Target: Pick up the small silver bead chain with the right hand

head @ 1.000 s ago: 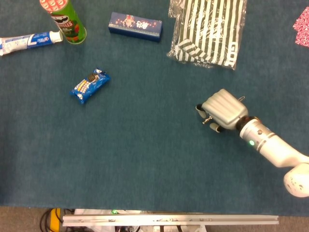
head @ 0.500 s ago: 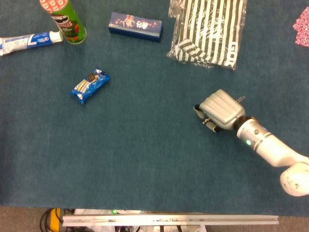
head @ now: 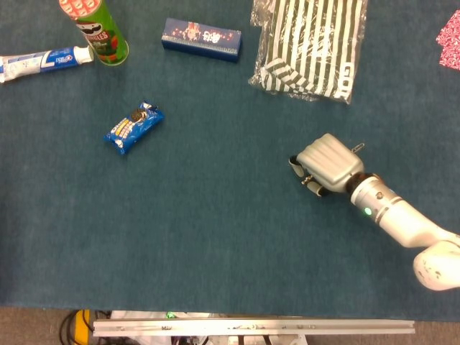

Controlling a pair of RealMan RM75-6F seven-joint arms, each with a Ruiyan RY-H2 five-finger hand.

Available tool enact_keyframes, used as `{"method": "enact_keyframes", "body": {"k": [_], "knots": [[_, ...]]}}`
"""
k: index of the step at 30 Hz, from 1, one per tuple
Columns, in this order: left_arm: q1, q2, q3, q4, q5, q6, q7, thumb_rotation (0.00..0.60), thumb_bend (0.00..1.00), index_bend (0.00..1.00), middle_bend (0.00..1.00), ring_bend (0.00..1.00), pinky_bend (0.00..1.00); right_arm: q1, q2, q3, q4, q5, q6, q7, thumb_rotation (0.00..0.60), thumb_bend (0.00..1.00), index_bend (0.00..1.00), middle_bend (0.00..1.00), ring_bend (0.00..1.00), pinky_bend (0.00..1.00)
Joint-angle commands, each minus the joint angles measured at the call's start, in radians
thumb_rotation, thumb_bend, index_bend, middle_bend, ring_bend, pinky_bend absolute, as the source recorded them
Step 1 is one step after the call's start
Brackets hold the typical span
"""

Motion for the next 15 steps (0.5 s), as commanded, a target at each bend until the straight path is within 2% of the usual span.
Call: {"method": "enact_keyframes", "body": {"k": [1, 15], "knots": [[0.001, -0.001, -0.001, 0.003, -0.001, 0.001, -0.003, 0.600, 0.19, 0.00, 0.06, 0.05, 0.01, 0.003, -0.003, 0.000, 0.002, 0.005, 0.002, -0.003, 0.600, 0.27, 0.53, 0.96, 1.00, 1.00], [0.004, -0.004, -0.004, 0.017, -0.006, 0.001, -0.018, 0.600, 0.20, 0.00, 0.06, 0.05, 0.01, 0.001, -0.009, -0.004, 0.007, 0.019, 0.021, 0.005, 0.600, 0.34, 0.60, 0.96, 1.00, 1.00]]}}
